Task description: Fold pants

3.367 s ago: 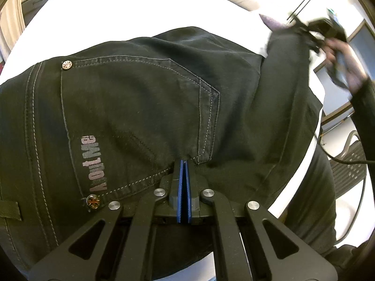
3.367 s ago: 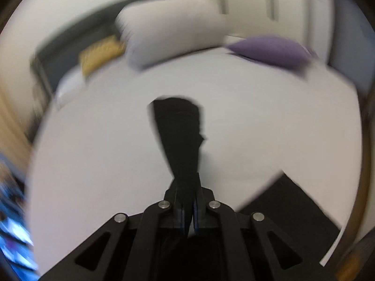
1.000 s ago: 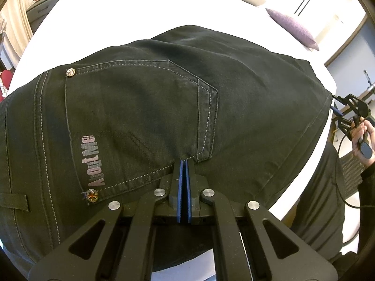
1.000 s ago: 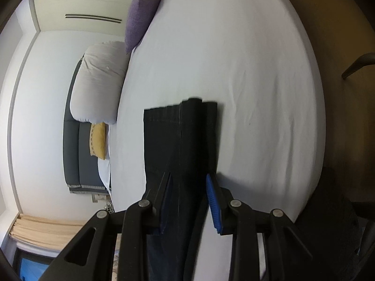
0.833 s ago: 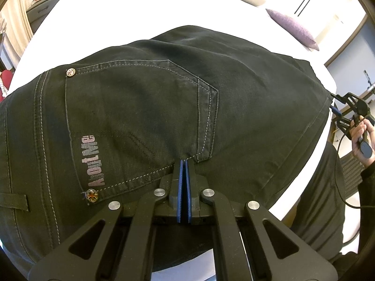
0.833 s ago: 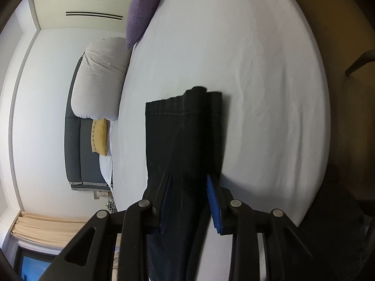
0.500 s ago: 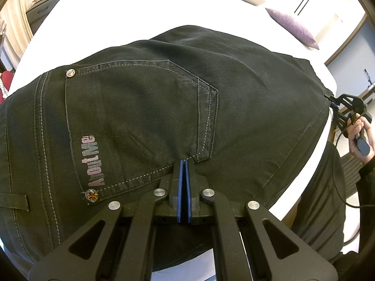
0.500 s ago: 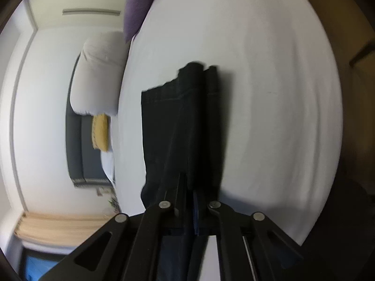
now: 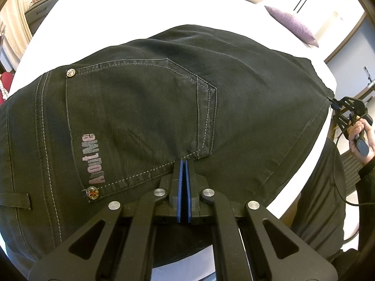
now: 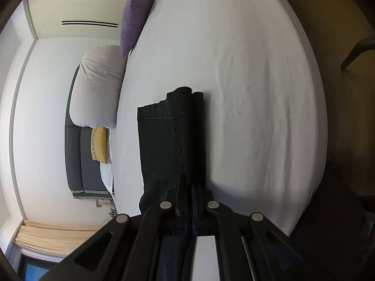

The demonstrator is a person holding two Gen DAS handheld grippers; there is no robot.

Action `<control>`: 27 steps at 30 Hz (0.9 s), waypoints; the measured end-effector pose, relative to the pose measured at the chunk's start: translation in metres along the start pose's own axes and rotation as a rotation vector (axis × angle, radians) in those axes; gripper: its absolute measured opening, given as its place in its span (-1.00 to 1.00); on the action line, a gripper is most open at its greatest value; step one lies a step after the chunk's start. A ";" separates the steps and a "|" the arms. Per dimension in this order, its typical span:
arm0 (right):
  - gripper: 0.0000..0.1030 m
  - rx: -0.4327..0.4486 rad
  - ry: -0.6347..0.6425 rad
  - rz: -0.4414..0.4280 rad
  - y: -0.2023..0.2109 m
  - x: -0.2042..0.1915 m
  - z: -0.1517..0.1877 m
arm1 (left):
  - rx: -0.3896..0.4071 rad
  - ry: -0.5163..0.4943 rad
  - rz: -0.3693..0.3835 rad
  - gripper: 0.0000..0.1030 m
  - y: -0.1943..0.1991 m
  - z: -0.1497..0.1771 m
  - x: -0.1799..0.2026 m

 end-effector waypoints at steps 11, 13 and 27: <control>-0.46 0.004 0.064 0.033 0.014 -0.003 -0.001 | 0.016 0.027 0.034 -0.96 0.011 0.010 -0.007; -0.27 0.004 0.153 0.051 0.028 -0.017 0.013 | 0.024 0.033 0.045 -0.96 0.013 0.013 -0.010; -0.23 -0.597 0.429 -0.022 -0.018 -0.060 0.245 | 0.046 0.050 0.080 -0.96 0.021 0.021 -0.018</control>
Point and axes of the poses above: each gripper's, at about its wrist camera, not at the fingertips, and y roughly against the way its jaws point, x to its right, z to its underside, the point moved 6 cm from there along -y, roughly the way its jaws point, and after that the axes turned 11 degrees about z, right-handed, at the moved point
